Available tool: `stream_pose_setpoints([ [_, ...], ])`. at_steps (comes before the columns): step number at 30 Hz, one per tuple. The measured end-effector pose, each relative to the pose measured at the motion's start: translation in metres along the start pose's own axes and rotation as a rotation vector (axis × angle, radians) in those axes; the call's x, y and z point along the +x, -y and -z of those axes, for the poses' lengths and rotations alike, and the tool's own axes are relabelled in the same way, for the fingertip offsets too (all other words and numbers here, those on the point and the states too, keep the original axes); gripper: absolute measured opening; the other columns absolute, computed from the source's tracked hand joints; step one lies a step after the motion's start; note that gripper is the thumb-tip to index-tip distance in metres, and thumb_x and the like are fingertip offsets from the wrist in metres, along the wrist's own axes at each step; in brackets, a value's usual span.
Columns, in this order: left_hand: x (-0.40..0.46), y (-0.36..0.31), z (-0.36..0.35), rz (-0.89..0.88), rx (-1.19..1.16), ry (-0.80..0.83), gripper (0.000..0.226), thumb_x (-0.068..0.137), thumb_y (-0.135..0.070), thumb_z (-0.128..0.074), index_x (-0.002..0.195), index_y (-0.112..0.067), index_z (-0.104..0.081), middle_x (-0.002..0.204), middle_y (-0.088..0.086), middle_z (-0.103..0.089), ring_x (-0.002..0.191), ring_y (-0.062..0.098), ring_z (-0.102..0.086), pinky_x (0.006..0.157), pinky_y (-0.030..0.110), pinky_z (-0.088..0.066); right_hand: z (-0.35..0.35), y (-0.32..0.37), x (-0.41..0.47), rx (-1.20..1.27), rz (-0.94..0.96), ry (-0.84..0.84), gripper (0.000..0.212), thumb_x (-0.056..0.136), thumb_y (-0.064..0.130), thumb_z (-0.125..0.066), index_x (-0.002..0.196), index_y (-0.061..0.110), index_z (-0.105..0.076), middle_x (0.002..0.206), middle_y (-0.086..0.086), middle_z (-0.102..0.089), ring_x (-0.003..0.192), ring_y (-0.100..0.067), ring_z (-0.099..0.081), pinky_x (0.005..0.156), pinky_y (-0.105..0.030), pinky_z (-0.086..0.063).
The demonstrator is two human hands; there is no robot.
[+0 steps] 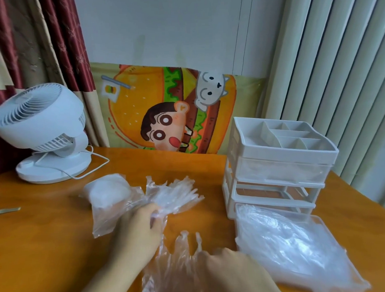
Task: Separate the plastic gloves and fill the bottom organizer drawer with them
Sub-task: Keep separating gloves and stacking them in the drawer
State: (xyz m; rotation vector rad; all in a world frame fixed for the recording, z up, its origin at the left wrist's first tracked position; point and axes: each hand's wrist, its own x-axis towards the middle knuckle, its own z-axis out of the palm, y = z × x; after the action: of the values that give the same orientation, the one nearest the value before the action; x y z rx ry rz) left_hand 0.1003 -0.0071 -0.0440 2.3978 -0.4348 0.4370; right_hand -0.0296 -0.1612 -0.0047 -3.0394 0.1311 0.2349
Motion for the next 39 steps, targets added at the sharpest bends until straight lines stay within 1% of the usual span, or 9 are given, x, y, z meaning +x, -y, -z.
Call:
stream_pose_setpoints([
  [4, 0.002, -0.005, 0.025, 0.047, -0.455, -0.141, 0.012, 0.097, -0.024, -0.068, 0.088, -0.030, -0.072, 0.081, -0.012, -0.071, 0.082, 0.005, -0.066, 0.069, 0.017, -0.045, -0.002, 0.005, 0.002, 0.132, 0.133, -0.193, 0.050, 0.109, 0.038, -0.049, 0.155, 0.019, -0.041, 0.148, 0.001, -0.045, 0.137, -0.022, -0.047, 0.092, -0.034, -0.042],
  [7, 0.000, -0.020, 0.050, 0.160, -0.970, -0.111, 0.012, 0.097, -0.023, -0.068, 0.096, -0.028, -0.078, 0.098, -0.004, -0.078, 0.098, 0.015, -0.073, 0.088, 0.037, -0.053, -0.005, 0.012, 0.000, 0.464, 0.204, -0.360, 0.032, 0.096, 0.052, -0.057, 0.123, 0.034, -0.060, 0.127, 0.021, -0.052, 0.116, 0.000, -0.055, 0.089, -0.023, -0.046],
  [12, -0.006, -0.041, 0.057, 0.284, -1.421, 0.034, 0.026, 0.096, -0.013, -0.060, 0.115, -0.013, -0.077, 0.122, 0.013, -0.075, 0.117, 0.031, -0.071, 0.110, 0.052, -0.044, -0.009, 0.013, 0.008, 1.389, 0.069, -0.361, 0.042, 0.075, 0.046, -0.078, 0.098, 0.011, -0.073, 0.090, -0.003, -0.078, 0.082, -0.017, -0.076, 0.084, -0.038, -0.063],
  [18, -0.023, -0.063, 0.048, 0.297, -1.453, 0.177, 0.027, 0.092, -0.010, -0.060, 0.113, -0.008, -0.078, 0.117, 0.020, -0.075, 0.111, 0.037, -0.073, 0.106, 0.055, -0.048, -0.001, 0.010, 0.014, 2.018, 0.009, -0.254, 0.056, 0.072, 0.041, -0.089, 0.115, 0.006, -0.079, 0.116, -0.020, -0.076, 0.103, -0.042, -0.072, 0.088, -0.046, -0.053],
  [21, -0.025, -0.067, 0.048, 0.303, -1.439, 0.210, 0.026, 0.087, -0.008, -0.060, 0.105, -0.003, -0.078, 0.109, 0.023, -0.076, 0.104, 0.038, -0.075, 0.093, 0.052, -0.059, 0.002, 0.003, 0.015, 2.101, 0.007, -0.411, 0.038, 0.084, 0.014, -0.084, 0.119, 0.000, -0.077, 0.119, -0.029, -0.074, 0.116, -0.049, -0.070, 0.108, -0.055, -0.048],
  [26, 0.001, -0.042, 0.051, 0.463, -1.208, 0.281, 0.026, 0.097, -0.008, -0.052, 0.082, -0.005, -0.073, 0.081, 0.026, -0.072, 0.049, 0.024, -0.069, 0.044, 0.033, -0.055, 0.003, -0.007, 0.014, 1.913, -0.062, -0.566, 0.028, 0.080, 0.013, -0.086, 0.108, 0.009, -0.081, 0.107, -0.023, -0.079, 0.104, -0.042, -0.076, 0.102, -0.064, -0.054],
  [30, -0.002, -0.047, 0.062, 0.404, -1.003, 0.519, 0.073, 0.051, -0.061, -0.090, 0.089, -0.002, -0.071, 0.072, 0.020, -0.071, 0.086, 0.035, -0.077, 0.079, 0.043, -0.055, 0.006, -0.008, 0.008, 1.633, 0.018, -0.494, 0.021, 0.083, 0.014, -0.083, 0.097, 0.030, -0.084, 0.095, -0.011, -0.082, 0.093, -0.030, -0.080, 0.094, -0.057, -0.061],
  [32, -0.008, -0.054, 0.063, 0.349, -0.933, 0.480, 0.063, 0.056, -0.050, -0.096, 0.090, -0.002, -0.076, 0.091, 0.027, -0.074, 0.098, 0.043, -0.073, 0.099, 0.063, -0.052, 0.005, -0.008, 0.006, 1.534, 0.038, -0.461, 0.034, 0.092, 0.005, -0.077, 0.094, 0.039, -0.083, 0.093, -0.004, -0.083, 0.092, -0.022, -0.080, 0.090, -0.047, -0.063],
  [39, -0.014, -0.043, 0.057, 0.145, -0.795, 0.135, 0.031, 0.086, -0.040, -0.072, 0.081, -0.010, -0.075, 0.067, 0.013, -0.072, 0.056, 0.019, -0.066, 0.057, 0.037, -0.049, 0.001, -0.014, 0.009, 1.620, -0.045, -0.503, 0.016, 0.090, 0.007, -0.082, 0.098, 0.021, -0.083, 0.097, -0.012, -0.082, 0.093, -0.032, -0.080, 0.096, -0.056, -0.059],
])
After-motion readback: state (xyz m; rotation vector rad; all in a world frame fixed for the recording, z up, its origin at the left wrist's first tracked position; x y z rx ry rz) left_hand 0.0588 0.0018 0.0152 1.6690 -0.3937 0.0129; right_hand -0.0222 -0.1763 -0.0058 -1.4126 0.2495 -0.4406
